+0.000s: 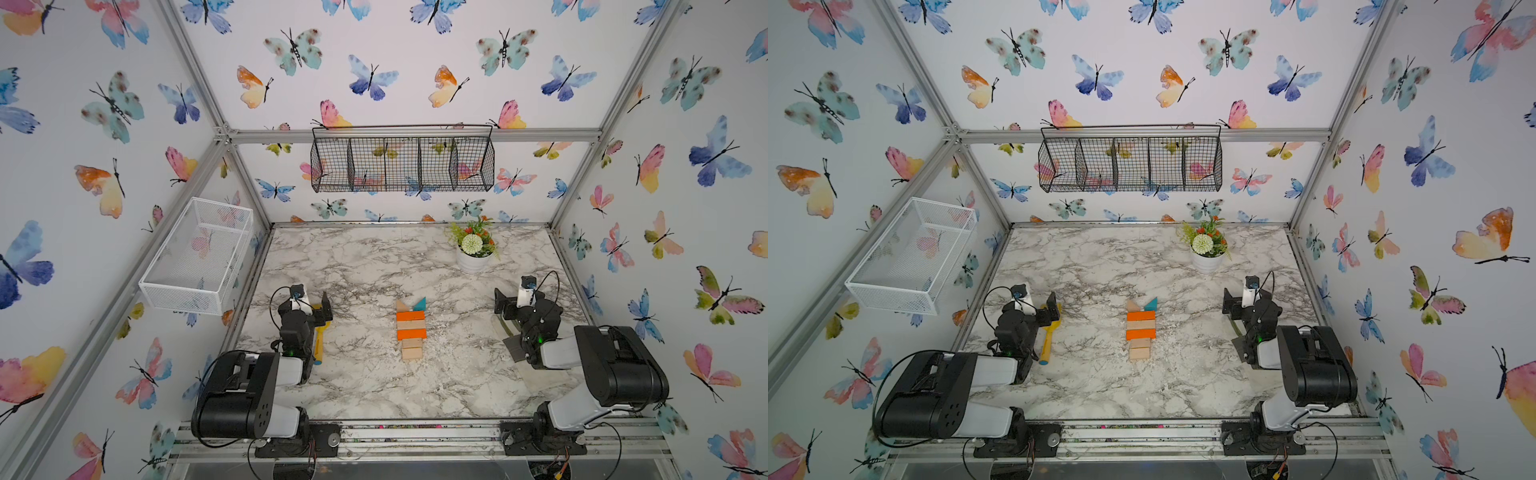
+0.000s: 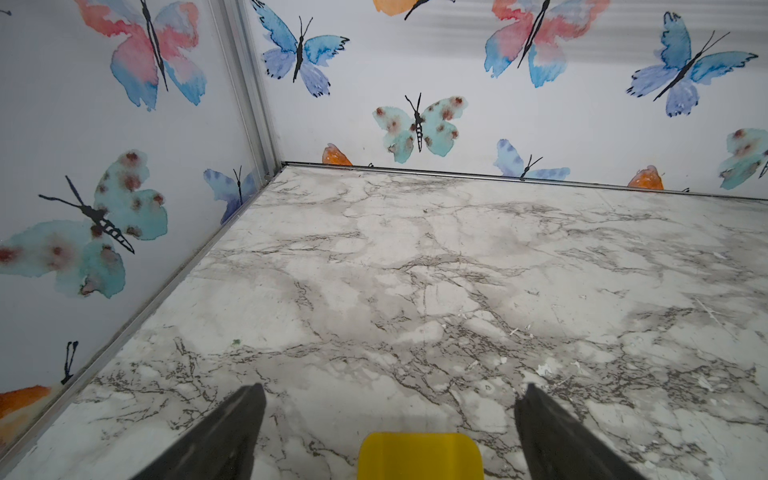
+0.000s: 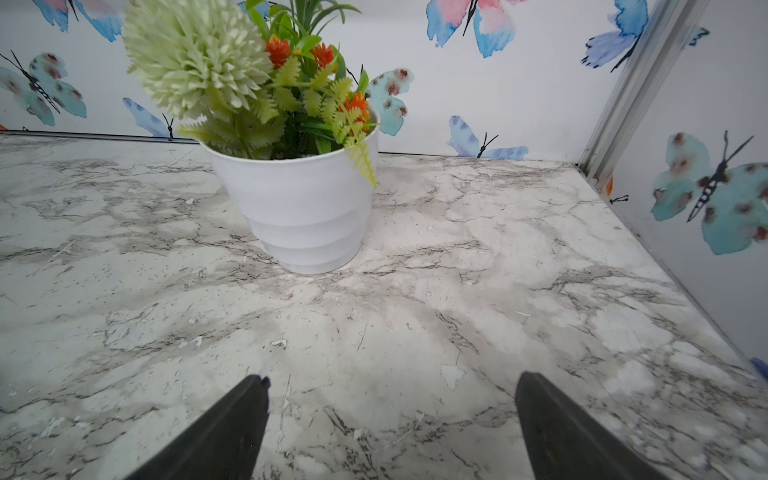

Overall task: Assemble a carrot with building blocks
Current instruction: Reset both arms

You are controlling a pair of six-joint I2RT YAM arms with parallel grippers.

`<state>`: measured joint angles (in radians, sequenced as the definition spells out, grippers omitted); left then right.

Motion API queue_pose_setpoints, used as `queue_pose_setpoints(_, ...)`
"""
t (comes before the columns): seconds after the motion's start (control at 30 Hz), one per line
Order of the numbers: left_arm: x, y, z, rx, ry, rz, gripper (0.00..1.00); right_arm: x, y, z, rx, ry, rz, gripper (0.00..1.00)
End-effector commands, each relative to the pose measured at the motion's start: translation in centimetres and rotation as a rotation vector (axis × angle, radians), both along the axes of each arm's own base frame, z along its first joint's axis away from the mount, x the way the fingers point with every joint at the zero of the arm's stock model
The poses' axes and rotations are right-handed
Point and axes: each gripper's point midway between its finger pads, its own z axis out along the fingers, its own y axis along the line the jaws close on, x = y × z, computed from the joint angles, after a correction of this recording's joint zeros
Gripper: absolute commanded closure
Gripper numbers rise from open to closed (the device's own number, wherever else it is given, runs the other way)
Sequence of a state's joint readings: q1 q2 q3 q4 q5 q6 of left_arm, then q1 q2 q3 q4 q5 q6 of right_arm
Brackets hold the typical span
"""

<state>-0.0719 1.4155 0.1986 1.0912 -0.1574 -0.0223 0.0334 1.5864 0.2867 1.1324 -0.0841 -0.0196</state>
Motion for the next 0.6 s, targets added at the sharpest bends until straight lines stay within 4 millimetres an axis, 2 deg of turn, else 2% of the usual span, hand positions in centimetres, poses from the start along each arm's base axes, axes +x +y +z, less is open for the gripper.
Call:
queue_pose_setpoints(0.0,0.0,0.4,0.4,0.01,-0.009,0.018,0.02,-0.1,0.2,0.4,0.007,-0.013,0.01,0.02)
queue_pose_setpoints(0.27,0.0,0.4,0.4,0.012,-0.009,0.017,0.02,-0.1,0.2,0.5,0.007,-0.018,0.009,0.02)
queue_pose_setpoints(0.33,0.0,-0.4,0.4,0.022,-0.009,-0.033,0.02,-0.3,0.2,0.5,0.006,-0.022,0.012,0.02)
queue_pose_setpoints(0.4,-0.3,-1.4,0.5,0.033,-0.021,-0.095,0.02,-0.9,1.5,0.8,-0.012,-0.043,0.097,0.02)
queue_pose_setpoints(0.43,-0.6,-2.0,0.7,0.042,-0.038,-0.132,0.02,-1.9,2.9,1.1,-0.029,-0.073,0.186,0.02)
queue_pose_setpoints(0.47,-0.9,-2.7,0.8,0.054,-0.046,-0.176,0.02,-2.5,3.4,1.4,-0.034,-0.095,0.22,0.02)
queue_pose_setpoints(0.57,-1.3,-3.0,0.9,0.057,-0.058,-0.198,0.02,-3.1,3.8,1.6,-0.039,-0.114,0.243,0.02)
